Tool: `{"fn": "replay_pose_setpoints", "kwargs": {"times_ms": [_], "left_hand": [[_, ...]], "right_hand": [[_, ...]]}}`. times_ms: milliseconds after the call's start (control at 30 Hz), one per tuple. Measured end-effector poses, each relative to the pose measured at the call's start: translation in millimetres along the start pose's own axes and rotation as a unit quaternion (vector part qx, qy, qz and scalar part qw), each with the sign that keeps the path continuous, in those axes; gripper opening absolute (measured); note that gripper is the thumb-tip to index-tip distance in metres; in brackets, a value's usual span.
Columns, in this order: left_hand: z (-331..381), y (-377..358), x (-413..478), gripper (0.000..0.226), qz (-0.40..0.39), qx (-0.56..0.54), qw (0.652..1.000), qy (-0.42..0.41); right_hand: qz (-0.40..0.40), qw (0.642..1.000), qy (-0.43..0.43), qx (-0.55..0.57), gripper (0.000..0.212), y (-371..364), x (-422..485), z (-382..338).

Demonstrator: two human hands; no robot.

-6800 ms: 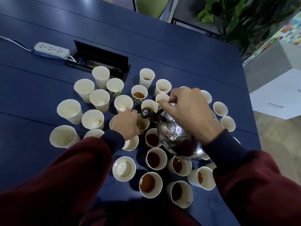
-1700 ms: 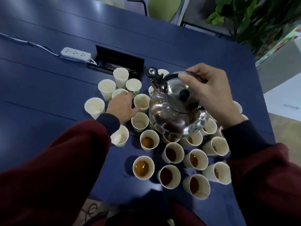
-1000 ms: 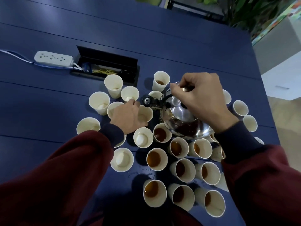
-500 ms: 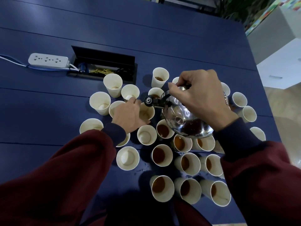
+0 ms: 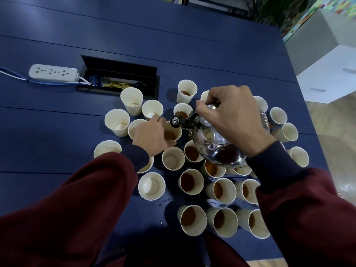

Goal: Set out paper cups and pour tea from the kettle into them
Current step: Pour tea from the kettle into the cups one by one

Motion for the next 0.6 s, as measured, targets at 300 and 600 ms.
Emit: {"fn": "replay_pose_setpoints", "kwargs": {"times_ms": [300,600], "left_hand": [[-1.5,1.0,-1.2,0.072,-0.007,-0.001,1.000,-0.010],[0.5,-0.7,-4.6,0.075,-0.004,-0.025,1.000,-0.001]], "right_hand": [[0.016,1.000,-0.018,-0.010,0.028,3.3,-1.9,-1.9],[0.029,0.991,-0.083,0.097,0.041,4.8,-10.7,17.1]]}}
Point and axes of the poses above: each hand's wrist, its own x-axis towards the middle knuckle, its own y-axis out of the back of the hand, z = x × y, the point moved 2 cm from there along x, towards the middle knuckle, and after that the axes turned 6 degrees about -x, right-handed, at the moved point
